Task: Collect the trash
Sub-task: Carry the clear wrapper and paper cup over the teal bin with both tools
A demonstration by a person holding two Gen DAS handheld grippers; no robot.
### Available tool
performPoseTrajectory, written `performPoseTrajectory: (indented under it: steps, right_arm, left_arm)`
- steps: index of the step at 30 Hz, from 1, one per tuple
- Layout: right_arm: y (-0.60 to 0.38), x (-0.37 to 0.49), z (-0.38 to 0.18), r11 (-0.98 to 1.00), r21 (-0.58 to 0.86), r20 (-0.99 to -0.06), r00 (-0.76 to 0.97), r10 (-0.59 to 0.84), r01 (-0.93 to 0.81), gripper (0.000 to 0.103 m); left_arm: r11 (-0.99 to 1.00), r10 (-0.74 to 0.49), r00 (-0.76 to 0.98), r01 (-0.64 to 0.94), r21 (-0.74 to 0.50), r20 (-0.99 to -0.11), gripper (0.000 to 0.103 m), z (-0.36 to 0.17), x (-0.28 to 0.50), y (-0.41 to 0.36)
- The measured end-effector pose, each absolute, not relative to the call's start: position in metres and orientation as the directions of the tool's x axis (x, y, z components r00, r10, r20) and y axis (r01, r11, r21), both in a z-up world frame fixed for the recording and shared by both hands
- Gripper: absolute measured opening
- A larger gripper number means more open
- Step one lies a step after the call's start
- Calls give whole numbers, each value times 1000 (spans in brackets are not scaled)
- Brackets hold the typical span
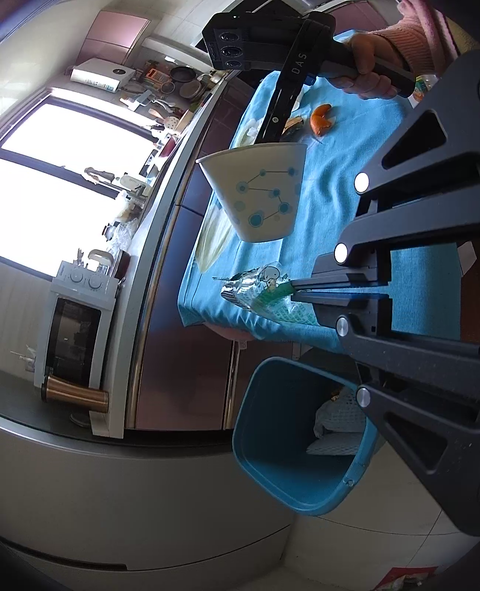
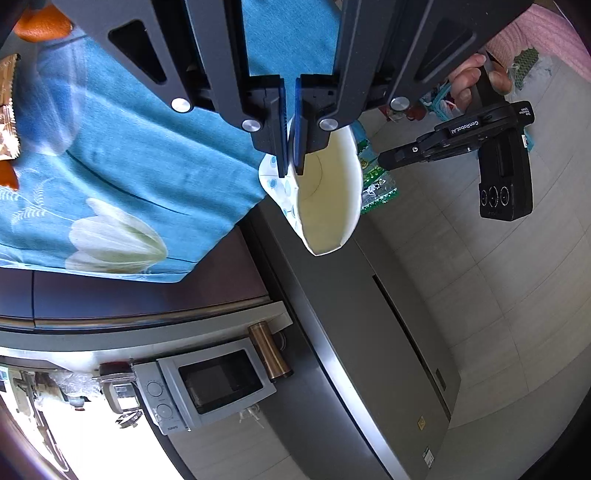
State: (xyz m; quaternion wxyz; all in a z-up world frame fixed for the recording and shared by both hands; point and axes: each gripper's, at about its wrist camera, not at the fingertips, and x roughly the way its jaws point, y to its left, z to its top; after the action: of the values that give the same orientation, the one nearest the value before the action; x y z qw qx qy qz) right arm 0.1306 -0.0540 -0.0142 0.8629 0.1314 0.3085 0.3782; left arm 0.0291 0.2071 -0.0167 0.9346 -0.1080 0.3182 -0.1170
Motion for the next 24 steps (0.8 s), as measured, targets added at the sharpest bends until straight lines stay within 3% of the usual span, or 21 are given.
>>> performPoseTrajectory:
  steps: [24]
  right_arm:
    - [62,187,-42,596,476,-530,330,781,-646,3]
  left_arm:
    - [951,-126,757,-91,-295,-641,2,-52,46,292]
